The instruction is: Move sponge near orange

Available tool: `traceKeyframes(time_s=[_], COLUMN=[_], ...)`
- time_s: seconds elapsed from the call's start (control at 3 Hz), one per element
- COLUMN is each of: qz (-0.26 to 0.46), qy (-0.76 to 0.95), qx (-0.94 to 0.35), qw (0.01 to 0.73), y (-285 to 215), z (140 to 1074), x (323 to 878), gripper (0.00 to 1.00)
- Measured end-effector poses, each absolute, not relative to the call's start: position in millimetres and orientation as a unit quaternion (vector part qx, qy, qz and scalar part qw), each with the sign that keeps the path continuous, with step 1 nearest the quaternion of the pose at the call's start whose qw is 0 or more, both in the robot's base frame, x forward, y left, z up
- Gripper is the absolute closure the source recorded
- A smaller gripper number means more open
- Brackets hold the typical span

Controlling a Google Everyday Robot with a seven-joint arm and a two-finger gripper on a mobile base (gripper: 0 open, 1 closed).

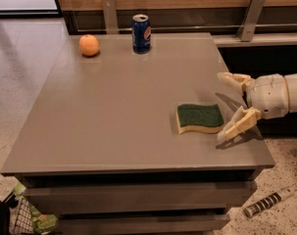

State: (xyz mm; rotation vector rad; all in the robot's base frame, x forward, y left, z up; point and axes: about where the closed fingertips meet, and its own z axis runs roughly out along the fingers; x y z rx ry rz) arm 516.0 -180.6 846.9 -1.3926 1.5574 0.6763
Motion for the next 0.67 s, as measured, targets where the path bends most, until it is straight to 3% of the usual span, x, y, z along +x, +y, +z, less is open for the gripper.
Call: traceKeyframes(time_s=[0.33,0.67], qz=[0.290,0.308], qy=[0.617,0.613], qx=[-0.559,-0.555], qw=[0.472,0.470], y=[-176,-167], z=[830,814], x=[519,514], gripper=[0.00,0.18])
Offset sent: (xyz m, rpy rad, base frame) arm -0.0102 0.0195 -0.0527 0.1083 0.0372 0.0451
